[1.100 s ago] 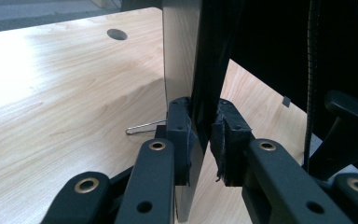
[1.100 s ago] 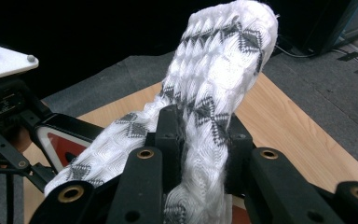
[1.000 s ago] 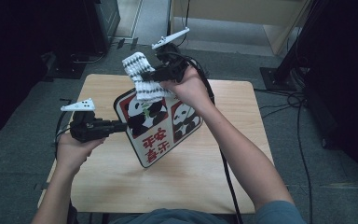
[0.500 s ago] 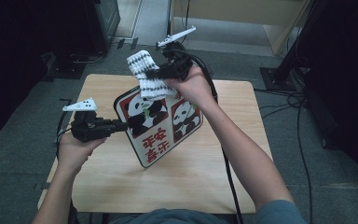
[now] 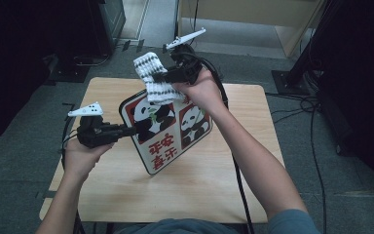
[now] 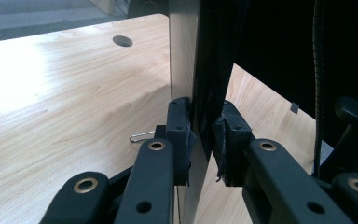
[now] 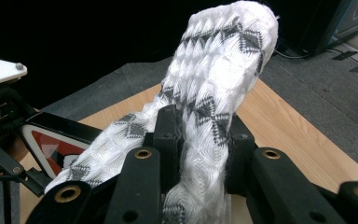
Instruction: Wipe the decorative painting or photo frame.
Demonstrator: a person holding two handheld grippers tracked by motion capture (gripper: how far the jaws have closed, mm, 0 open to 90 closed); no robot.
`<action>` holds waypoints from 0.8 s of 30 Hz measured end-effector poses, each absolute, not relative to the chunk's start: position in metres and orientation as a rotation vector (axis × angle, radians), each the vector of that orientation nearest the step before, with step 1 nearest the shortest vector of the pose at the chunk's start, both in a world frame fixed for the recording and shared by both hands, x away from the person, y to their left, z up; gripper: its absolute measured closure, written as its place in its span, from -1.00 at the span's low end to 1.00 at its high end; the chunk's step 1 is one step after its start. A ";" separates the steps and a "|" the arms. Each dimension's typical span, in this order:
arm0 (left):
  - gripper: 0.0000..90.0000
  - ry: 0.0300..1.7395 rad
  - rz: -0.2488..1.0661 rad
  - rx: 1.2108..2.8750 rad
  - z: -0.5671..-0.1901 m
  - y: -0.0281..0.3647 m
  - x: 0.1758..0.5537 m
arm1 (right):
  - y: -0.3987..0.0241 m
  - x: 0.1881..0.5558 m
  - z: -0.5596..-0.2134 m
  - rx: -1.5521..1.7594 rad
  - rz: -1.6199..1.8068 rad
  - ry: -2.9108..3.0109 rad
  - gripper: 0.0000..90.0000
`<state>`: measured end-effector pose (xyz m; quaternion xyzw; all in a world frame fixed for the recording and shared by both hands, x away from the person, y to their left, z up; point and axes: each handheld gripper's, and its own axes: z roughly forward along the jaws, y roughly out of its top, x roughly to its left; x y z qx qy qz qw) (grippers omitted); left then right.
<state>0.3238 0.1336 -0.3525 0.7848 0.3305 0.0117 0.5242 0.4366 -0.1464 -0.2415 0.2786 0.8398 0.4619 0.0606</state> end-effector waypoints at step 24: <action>0.73 0.800 0.021 1.886 -0.353 0.135 0.323 | -0.169 0.452 -0.241 0.905 1.381 2.517 0.63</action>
